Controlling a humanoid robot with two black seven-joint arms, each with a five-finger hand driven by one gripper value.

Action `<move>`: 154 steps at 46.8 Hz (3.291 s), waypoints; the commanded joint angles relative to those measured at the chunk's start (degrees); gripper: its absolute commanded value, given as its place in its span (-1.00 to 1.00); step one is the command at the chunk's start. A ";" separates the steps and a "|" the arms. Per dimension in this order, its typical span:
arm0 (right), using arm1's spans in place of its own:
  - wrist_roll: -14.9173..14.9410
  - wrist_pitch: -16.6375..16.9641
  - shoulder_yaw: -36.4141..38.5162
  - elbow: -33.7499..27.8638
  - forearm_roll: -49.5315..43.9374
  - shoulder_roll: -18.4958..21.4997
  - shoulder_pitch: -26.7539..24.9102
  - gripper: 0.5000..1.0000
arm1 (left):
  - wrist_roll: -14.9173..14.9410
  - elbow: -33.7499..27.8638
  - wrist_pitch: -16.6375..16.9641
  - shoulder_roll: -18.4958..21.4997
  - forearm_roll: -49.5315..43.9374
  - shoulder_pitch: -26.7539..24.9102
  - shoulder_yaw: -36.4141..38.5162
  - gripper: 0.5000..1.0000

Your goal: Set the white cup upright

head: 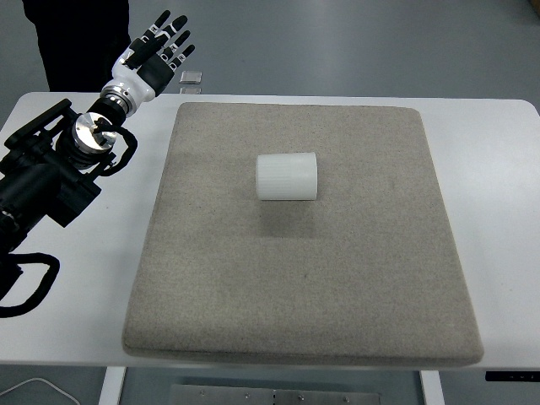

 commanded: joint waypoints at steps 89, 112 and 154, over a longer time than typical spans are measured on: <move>0.00 0.00 0.00 0.00 0.00 0.00 0.00 0.72 | 7.11 -24.41 -3.51 6.85 51.65 -0.82 6.05 0.97; 0.00 0.09 0.00 0.00 0.00 0.00 0.00 0.72 | 22.58 -38.31 -13.71 12.92 61.76 -5.04 8.25 0.97; 0.00 0.00 0.00 0.00 0.00 0.00 0.00 0.72 | 26.45 -38.75 -4.57 4.75 73.45 -7.06 15.10 0.93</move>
